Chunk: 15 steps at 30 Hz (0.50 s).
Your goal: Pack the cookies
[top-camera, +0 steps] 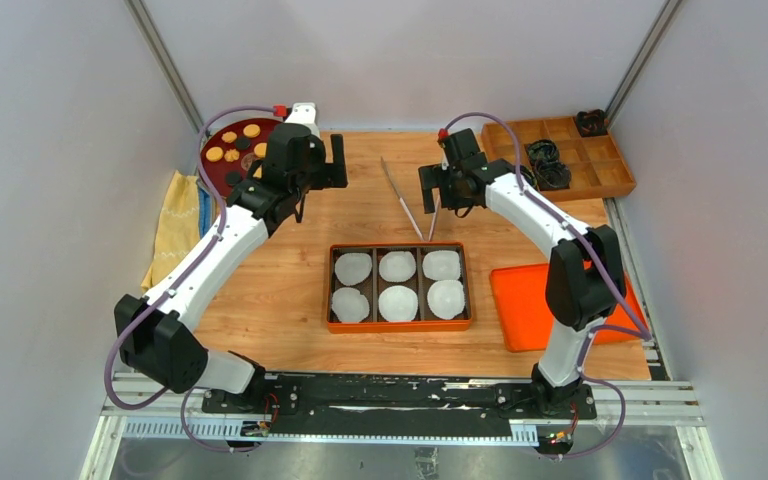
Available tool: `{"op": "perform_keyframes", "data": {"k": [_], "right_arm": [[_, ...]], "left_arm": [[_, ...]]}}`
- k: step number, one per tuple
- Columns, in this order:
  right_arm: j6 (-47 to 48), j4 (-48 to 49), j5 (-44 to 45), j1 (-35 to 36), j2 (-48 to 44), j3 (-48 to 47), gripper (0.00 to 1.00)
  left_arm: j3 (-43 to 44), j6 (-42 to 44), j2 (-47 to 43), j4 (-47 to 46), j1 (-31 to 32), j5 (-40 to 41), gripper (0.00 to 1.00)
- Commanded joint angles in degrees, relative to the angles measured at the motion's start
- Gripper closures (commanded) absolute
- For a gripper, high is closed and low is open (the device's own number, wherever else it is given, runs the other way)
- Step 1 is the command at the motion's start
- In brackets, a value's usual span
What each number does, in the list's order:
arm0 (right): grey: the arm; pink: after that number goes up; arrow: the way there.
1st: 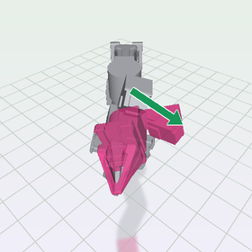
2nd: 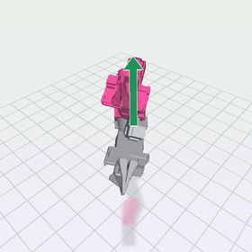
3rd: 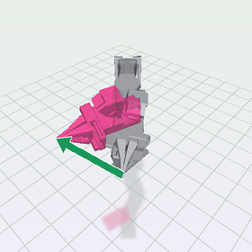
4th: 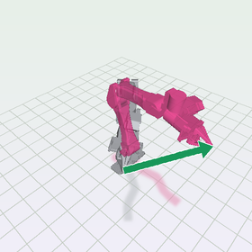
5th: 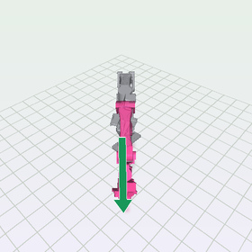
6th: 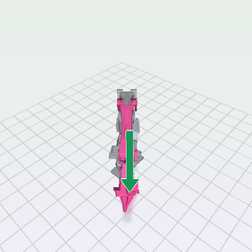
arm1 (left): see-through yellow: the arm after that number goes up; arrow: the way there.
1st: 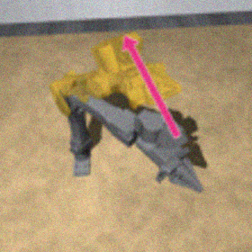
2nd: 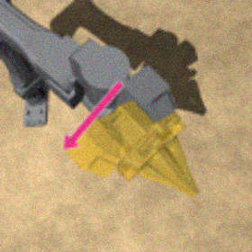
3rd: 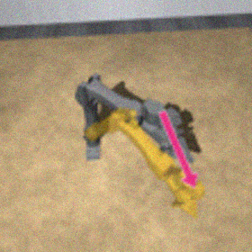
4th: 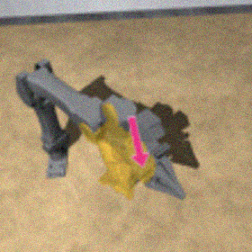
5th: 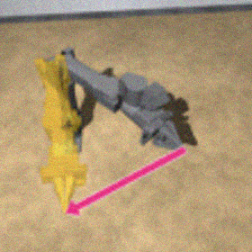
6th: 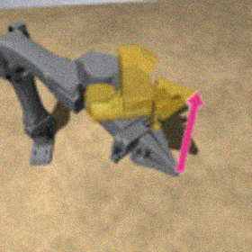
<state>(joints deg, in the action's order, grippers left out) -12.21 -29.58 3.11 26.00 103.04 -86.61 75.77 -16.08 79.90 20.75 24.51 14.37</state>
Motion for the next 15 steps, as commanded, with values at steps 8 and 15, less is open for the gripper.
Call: {"op": "perform_keyframes", "data": {"k": [8, 15], "right_arm": [[-0.90, -0.39, -6.59, 0.30, 2.46, -0.05, 0.00], [-1.12, -0.30, -6.49, 2.26, 5.10, -1.94, 0.00]], "left_arm": [[2.06, -1.10, 0.38, 0.35, -0.08, -2.09, 0.04], [1.14, -1.33, -0.33, 0.29, -0.08, -2.29, 0.03]]}}
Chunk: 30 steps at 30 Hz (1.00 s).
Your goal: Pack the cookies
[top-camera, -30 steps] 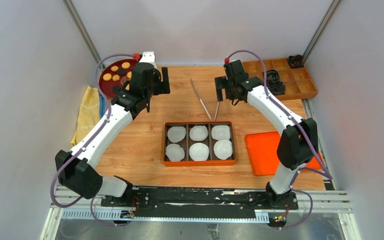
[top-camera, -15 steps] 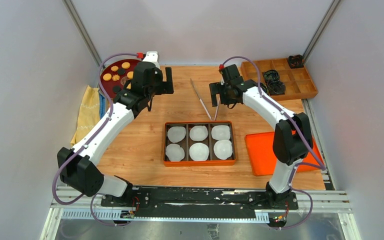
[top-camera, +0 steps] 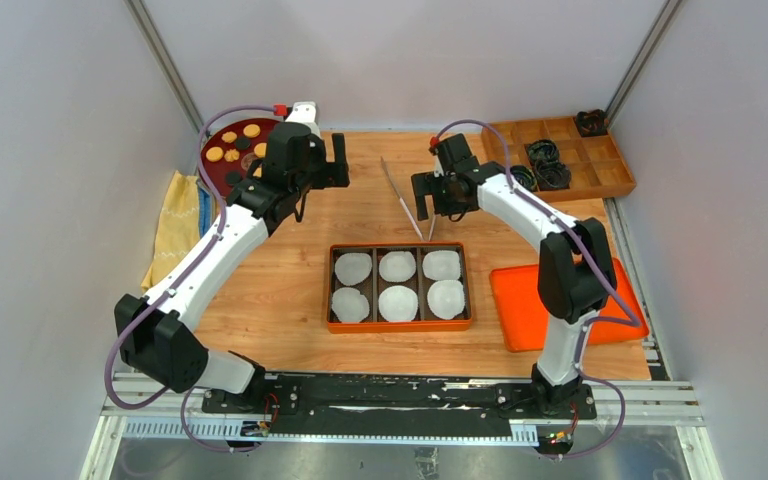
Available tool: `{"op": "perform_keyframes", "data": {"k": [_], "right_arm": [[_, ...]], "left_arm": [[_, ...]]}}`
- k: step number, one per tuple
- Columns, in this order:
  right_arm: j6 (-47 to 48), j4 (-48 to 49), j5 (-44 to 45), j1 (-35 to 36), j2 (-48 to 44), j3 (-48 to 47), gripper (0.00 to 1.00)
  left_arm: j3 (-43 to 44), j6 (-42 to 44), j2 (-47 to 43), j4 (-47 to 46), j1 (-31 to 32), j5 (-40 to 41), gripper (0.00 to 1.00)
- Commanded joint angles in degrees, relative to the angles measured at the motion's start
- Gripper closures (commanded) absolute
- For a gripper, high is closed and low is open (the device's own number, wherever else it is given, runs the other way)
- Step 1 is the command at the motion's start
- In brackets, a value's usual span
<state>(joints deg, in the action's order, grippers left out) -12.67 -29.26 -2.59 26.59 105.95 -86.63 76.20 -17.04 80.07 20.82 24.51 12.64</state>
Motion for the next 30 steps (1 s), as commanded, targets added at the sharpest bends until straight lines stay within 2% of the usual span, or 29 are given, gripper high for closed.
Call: {"op": "perform_keyframes", "data": {"k": [1, 9, 22, 30], "right_arm": [[-0.66, -0.61, -0.75, 1.72, 2.97, -2.56, 0.00], [-0.21, -0.70, -0.64, 1.95, 9.89, -7.66, 0.00], [-0.55, -4.41, 7.50, 2.05, 22.27, -21.08, 0.00], [-2.85, -4.71, 10.08, 2.06, 27.83, -25.94, 0.00]], "left_arm": [[0.45, -0.40, -0.73, 0.08, -0.08, -0.52, 0.03], [-0.58, -0.43, -1.52, -0.04, -0.08, -0.71, 0.03], [-2.44, -0.10, -3.91, -0.55, -0.08, 0.36, 0.03], [-2.79, -0.10, -3.51, -1.01, -0.08, 0.36, 0.02]]}}
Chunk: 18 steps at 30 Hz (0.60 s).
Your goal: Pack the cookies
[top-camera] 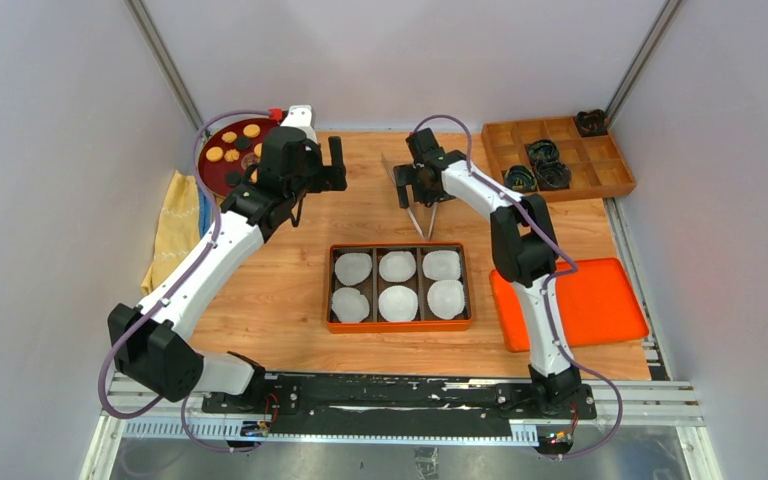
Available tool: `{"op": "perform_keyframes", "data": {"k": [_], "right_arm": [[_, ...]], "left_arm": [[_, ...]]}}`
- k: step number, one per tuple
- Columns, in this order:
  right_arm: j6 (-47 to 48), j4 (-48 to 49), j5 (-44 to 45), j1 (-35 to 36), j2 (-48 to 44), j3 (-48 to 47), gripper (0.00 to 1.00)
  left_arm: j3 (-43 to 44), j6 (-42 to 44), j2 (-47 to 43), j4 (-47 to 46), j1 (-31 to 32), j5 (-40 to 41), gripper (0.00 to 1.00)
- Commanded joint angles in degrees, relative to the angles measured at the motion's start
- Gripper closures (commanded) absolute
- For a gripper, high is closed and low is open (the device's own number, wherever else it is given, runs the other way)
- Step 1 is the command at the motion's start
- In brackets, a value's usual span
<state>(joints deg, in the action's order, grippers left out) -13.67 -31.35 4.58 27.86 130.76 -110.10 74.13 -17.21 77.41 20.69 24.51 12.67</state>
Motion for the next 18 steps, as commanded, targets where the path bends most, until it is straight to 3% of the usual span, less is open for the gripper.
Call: {"op": "perform_keyframes", "data": {"k": [1, 8, 13, 18], "right_arm": [[-2.07, -2.63, 3.04, 0.75, 3.68, -3.12, 0.00], [-3.87, -3.28, 6.66, 0.71, 8.22, -8.30, 0.00], [-6.01, -9.72, 9.35, 0.65, 14.40, -15.75, 0.00], [-6.02, -9.69, 9.23, 0.70, 16.09, -16.63, 0.00]], "left_arm": [[-0.78, 0.07, -0.62, -0.98, -0.08, 0.30, 0.02], [-0.89, -0.19, -0.18, -1.30, -0.08, -0.47, 0.02], [-1.22, -0.02, -0.39, -1.53, -0.08, -0.45, 0.02], [-1.82, 0.03, -0.21, -1.81, -0.10, -0.60, 0.02]]}}
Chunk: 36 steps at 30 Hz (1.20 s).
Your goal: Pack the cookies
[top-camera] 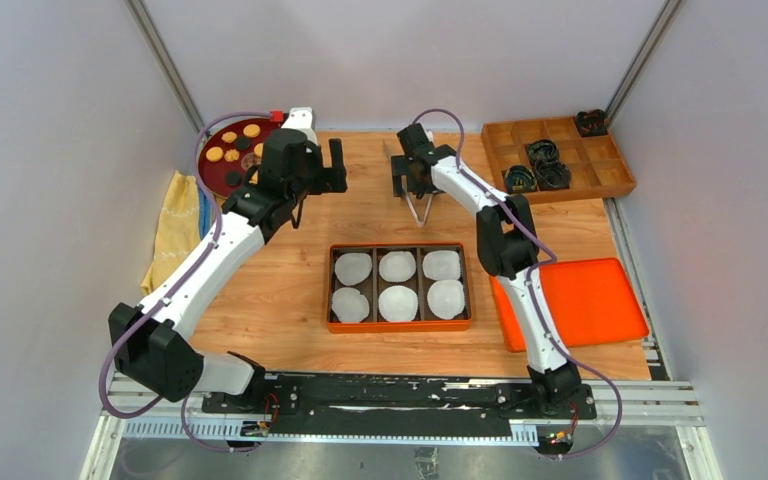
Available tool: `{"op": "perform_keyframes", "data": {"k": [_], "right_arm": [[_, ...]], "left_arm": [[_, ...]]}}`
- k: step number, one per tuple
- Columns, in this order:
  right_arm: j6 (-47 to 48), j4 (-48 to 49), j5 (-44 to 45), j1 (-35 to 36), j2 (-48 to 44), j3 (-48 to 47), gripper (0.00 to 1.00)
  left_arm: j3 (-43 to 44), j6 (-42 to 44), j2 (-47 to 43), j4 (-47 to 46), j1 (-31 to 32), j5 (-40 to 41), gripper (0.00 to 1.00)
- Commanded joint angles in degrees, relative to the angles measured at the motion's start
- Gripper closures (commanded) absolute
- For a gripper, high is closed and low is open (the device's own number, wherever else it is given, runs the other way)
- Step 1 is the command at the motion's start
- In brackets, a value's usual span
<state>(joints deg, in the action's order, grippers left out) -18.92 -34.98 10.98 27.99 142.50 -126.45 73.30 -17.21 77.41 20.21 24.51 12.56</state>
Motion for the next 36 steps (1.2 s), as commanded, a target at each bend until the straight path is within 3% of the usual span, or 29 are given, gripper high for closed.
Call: {"op": "perform_keyframes", "data": {"k": [1, 4, 6, 8, 11, 12, 28, 32, 36], "right_arm": [[-0.64, -5.98, 2.98, 0.58, 4.44, -0.33, 0.00], [-0.73, -6.04, 4.18, 0.56, 4.04, -0.11, 0.00], [-1.01, -5.85, 5.32, 0.58, 2.77, 1.16, 0.06], [-0.47, -5.29, 6.02, 0.57, 1.14, 3.07, 0.18], [0.69, -4.02, 7.21, 0.53, -1.46, 6.13, 0.53], [1.20, -3.79, 7.55, 0.57, -2.30, 6.83, 0.56], [10.31, -4.95, 17.73, 0.49, -12.56, 6.69, 0.48], [10.94, -5.43, 16.34, 0.32, -16.06, 8.92, 0.49], [10.07, -6.40, 13.94, 0.22, -19.64, 10.89, 0.48]], "left_arm": [[-1.04, -0.01, -0.04, -1.46, -0.15, -0.51, 0.02], [-1.19, -0.17, 0.23, -1.70, -0.13, -0.68, 0.02], [-1.30, -0.10, 0.47, -1.94, -0.09, -0.61, 0.02], [-1.61, -0.02, 0.75, -2.32, -0.08, -0.25, 0.02], [-1.71, 0.07, 1.54, -2.54, -0.11, 0.19, 0.02], [-1.67, 0.01, 1.95, -2.54, -0.15, 0.07, 0.02], [-0.18, -0.44, 4.94, -2.53, -0.17, -0.39, 0.02], [1.59, -0.66, 5.68, -1.76, -0.89, -0.65, 0.02], [2.20, -3.62, 6.18, -2.79, -4.12, -6.72, 0.02]]}}
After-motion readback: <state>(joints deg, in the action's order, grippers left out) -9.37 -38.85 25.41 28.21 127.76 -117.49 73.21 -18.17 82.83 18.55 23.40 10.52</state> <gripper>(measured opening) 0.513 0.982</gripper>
